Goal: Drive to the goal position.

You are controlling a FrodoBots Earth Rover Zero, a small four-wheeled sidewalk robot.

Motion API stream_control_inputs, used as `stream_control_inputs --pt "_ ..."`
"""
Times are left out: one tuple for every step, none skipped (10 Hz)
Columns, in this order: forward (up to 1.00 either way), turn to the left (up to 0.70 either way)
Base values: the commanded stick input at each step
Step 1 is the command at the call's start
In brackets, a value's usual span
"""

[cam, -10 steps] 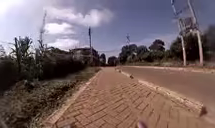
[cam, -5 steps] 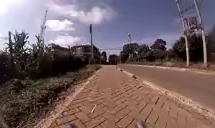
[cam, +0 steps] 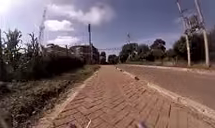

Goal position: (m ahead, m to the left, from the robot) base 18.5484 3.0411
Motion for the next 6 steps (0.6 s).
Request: stream_control_inputs --pt "0.84 0.00" --pt "0.84 0.00" --pt "0.84 0.00" --pt "0.84 0.00" --pt "0.83 0.00" --pt "0.83 0.00"
